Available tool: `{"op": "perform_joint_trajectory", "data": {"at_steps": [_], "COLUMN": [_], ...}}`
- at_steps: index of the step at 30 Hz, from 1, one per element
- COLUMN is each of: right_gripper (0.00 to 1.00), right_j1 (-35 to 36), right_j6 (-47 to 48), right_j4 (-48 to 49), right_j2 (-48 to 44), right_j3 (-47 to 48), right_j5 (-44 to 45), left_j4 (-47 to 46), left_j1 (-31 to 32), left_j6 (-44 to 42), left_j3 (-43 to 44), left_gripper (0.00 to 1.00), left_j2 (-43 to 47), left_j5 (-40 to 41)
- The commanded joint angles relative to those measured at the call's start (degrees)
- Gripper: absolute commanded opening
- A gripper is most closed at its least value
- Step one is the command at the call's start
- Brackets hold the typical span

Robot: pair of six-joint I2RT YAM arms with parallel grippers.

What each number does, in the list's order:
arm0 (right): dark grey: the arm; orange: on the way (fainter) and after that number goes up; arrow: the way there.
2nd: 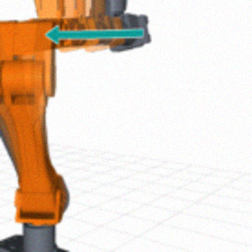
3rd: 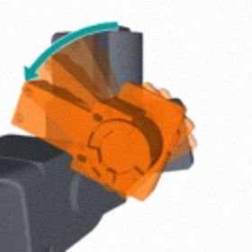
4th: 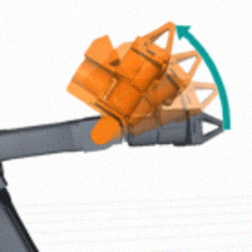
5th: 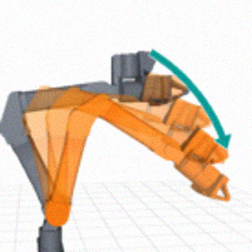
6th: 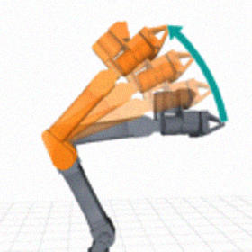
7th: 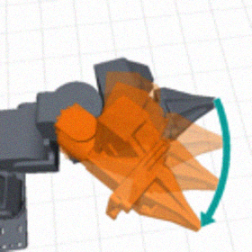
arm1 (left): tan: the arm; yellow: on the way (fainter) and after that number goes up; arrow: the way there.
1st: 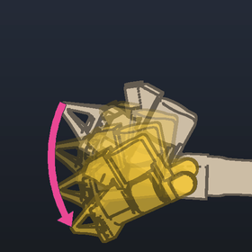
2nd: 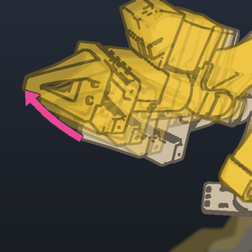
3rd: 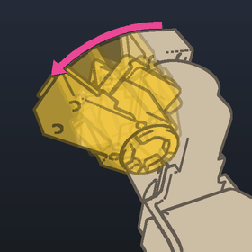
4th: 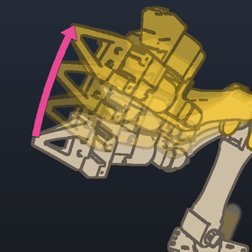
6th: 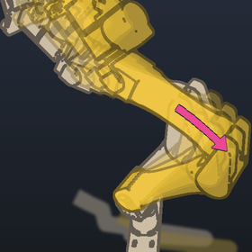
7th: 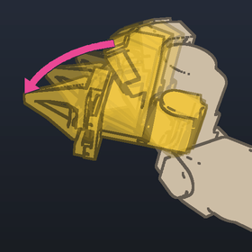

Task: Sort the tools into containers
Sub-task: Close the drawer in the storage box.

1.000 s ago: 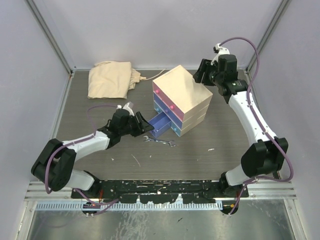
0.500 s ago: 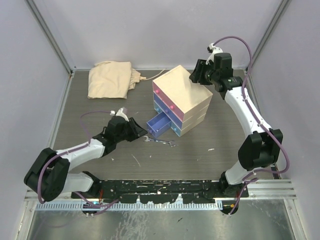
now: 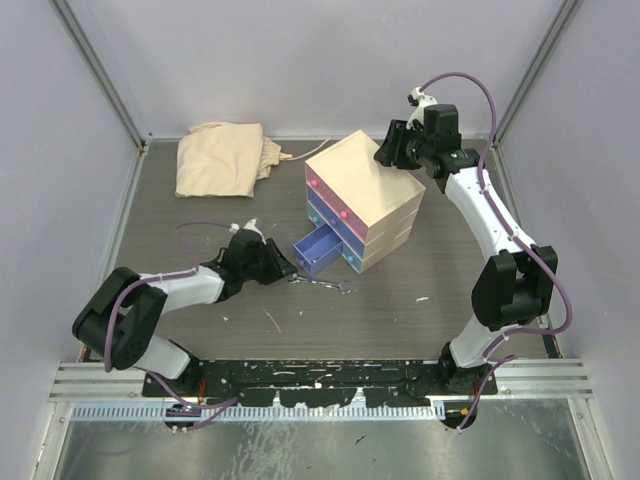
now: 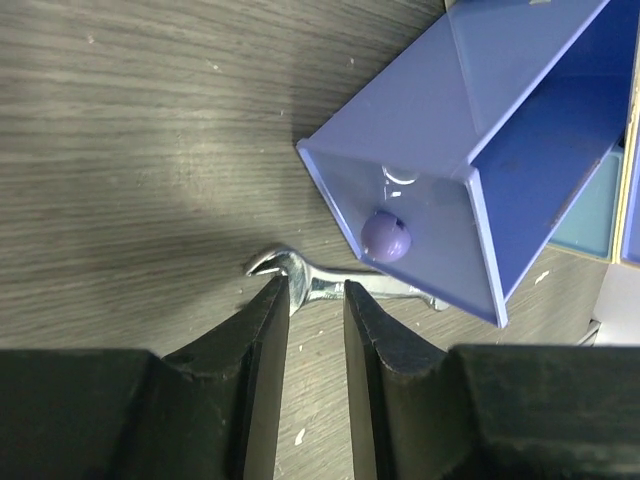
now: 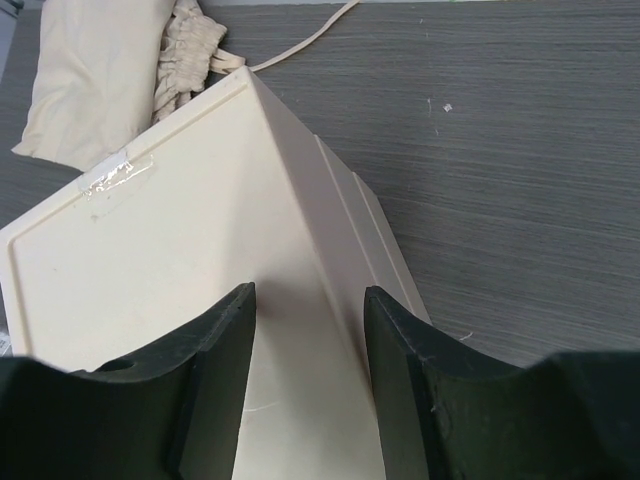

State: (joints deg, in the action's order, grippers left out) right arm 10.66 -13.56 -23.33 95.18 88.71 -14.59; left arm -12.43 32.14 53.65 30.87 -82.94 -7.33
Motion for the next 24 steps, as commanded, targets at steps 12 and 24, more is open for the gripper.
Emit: {"op": "perform_joint_trajectory", "data": {"at_steps": [12,24], "right_gripper": [0.52,0.52], "right_j1": [0.11,0.23], "right_j6": [1.77,1.09], "right_j4": [-2.47,-2.44], "right_j2": [0.37,-1.00], "right_j3": [0.78,-1.76], "right_j5": [-3.59,-4.64], "left_j4": [-5.41,-5.50], "left_j1": [2.01,3.92], "left_j6": [0.93,1.84], "left_j3": [15.17,28.06], "left_gripper": [0.28,0.29], "left_j2": [-12.23,-22.79], "left_j5": [-3.25,-4.33]}}
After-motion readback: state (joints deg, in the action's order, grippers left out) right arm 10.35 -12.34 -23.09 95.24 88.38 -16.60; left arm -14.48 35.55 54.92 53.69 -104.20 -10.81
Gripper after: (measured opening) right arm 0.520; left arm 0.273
